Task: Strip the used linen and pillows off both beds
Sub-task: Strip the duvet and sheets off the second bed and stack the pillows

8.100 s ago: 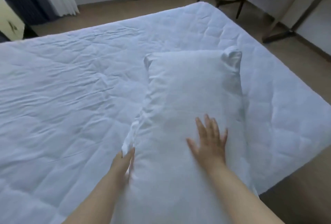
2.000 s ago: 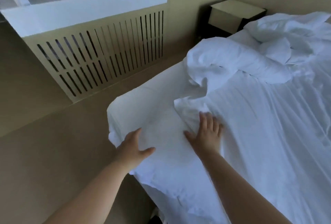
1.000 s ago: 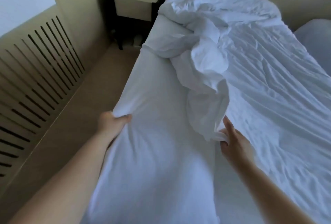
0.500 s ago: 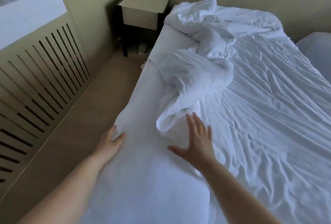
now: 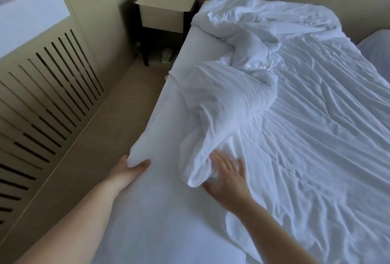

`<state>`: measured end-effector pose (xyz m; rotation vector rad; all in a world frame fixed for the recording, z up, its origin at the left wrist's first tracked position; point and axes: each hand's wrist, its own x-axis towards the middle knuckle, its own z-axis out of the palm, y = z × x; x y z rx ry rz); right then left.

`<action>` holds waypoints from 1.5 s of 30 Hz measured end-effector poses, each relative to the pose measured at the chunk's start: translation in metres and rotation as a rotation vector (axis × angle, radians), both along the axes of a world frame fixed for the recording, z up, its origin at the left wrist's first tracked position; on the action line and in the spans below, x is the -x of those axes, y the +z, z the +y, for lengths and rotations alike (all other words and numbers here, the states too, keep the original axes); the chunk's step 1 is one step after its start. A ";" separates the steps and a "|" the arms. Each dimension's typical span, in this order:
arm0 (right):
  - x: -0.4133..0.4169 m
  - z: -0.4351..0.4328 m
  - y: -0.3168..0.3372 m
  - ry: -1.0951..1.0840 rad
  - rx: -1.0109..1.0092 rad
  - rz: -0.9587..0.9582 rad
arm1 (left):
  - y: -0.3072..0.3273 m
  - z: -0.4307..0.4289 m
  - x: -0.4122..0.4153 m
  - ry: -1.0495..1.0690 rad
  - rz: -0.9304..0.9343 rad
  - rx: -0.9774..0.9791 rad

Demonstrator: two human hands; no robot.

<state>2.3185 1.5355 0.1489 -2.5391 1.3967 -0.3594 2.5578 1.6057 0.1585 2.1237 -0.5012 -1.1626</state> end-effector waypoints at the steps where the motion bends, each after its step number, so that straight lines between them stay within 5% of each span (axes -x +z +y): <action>1: 0.004 0.008 -0.012 -0.098 0.090 -0.115 | -0.002 -0.002 -0.001 -0.004 0.021 -0.037; 4: 0.031 0.048 -0.042 -0.614 0.095 -0.361 | -0.010 -0.002 -0.008 -0.030 0.080 -0.072; 7: 0.047 0.088 -0.070 -1.099 -0.725 -0.464 | -0.014 -0.002 -0.013 -0.038 0.136 -0.063; 9: 0.044 0.102 -0.086 -1.163 -0.893 -0.629 | -0.020 -0.001 -0.015 -0.025 0.118 -0.020; 15: 0.007 0.128 -0.076 -1.321 -0.669 -0.867 | -0.029 0.019 -0.039 -0.025 0.049 0.141; 20: -0.043 0.190 -0.038 -1.137 -0.725 -0.788 | -0.017 0.053 -0.082 -0.082 0.036 0.165; 25: -0.091 0.256 -0.028 -1.173 -0.780 -0.769 | -0.011 0.106 -0.129 -0.115 0.110 0.147; 29: -0.116 0.304 -0.016 -1.246 -0.561 -0.624 | -0.002 0.156 -0.137 -0.122 0.102 0.216; 36: -0.103 0.423 0.008 -1.251 -0.404 -0.711 | 0.039 0.285 -0.114 -0.124 -0.016 0.386; 45: -0.071 0.669 0.030 -1.342 -0.238 -0.941 | 0.075 0.498 -0.064 -0.312 0.135 0.448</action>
